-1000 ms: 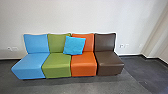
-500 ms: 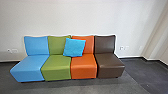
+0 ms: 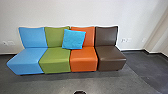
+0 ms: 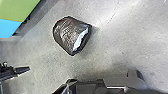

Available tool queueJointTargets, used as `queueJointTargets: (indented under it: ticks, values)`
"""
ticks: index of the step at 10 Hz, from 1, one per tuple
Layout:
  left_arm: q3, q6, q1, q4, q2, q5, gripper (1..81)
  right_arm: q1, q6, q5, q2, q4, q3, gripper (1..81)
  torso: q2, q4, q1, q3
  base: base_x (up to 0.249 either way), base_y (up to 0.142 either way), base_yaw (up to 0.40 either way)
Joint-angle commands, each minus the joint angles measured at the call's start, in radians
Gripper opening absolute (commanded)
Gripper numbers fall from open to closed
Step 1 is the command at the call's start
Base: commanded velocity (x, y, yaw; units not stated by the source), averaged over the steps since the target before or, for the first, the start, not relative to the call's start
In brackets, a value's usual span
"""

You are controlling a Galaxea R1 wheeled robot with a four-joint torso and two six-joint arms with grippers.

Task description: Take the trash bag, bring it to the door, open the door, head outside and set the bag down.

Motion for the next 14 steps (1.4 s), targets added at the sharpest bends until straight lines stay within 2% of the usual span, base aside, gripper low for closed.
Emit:
queueJointTargets:
  ticks: [1,4,5,6,7,9,11,14]
  values:
    - [0.004,0.001,-0.106,-0.026,-0.008,0.067,81.1,0.142,0.026,-0.122,-0.055,0.011,0.038,81.1,-0.098,0.0,0.063,-0.092,0.0,0.0,0.0]
    - [0.003,0.001,-0.125,-0.027,0.017,0.067,81.1,0.194,0.045,-0.151,-0.055,0.009,0.039,81.1,-0.206,0.0,0.132,-0.196,0.0,0.0,0.0]
    - [-0.003,0.001,-0.137,-0.04,0.027,0.067,81.1,0.211,0.045,-0.17,-0.061,0.009,0.044,81.1,-0.242,0.0,0.155,-0.229,0.0,0.0,0.0]
    - [-0.023,0.001,-0.152,-0.047,0.043,0.067,81.1,0.225,0.046,-0.19,-0.064,0.009,0.051,81.1,-0.279,0.0,0.178,-0.17,0.0,0.0,0.0]
    - [-0.049,0.001,-0.166,-0.057,0.06,0.07,81.1,0.236,0.051,-0.199,-0.074,0.011,0.056,81.1,-0.312,0.0,0.199,-0.198,0.0,0.0,0.0]
    - [-0.126,0.001,-0.198,-0.058,0.1,0.11,81.1,0.248,0.054,-0.2,-0.103,0.011,0.078,81.1,-0.367,0.0,0.233,-0.213,0.0,0.0,0.0]
    - [-0.184,0.001,-0.227,-0.06,0.123,0.136,81.1,0.246,0.054,-0.2,-0.121,0.012,0.087,81.1,-0.436,0.0,0.276,-0.217,0.0,0.0,0.0]
    - [-0.199,0.001,-0.28,-0.06,0.149,0.18,81.1,0.243,0.055,-0.199,-0.126,0.014,0.096,81.1,-0.541,0.0,0.342,-0.217,0.0,0.0,0.0]
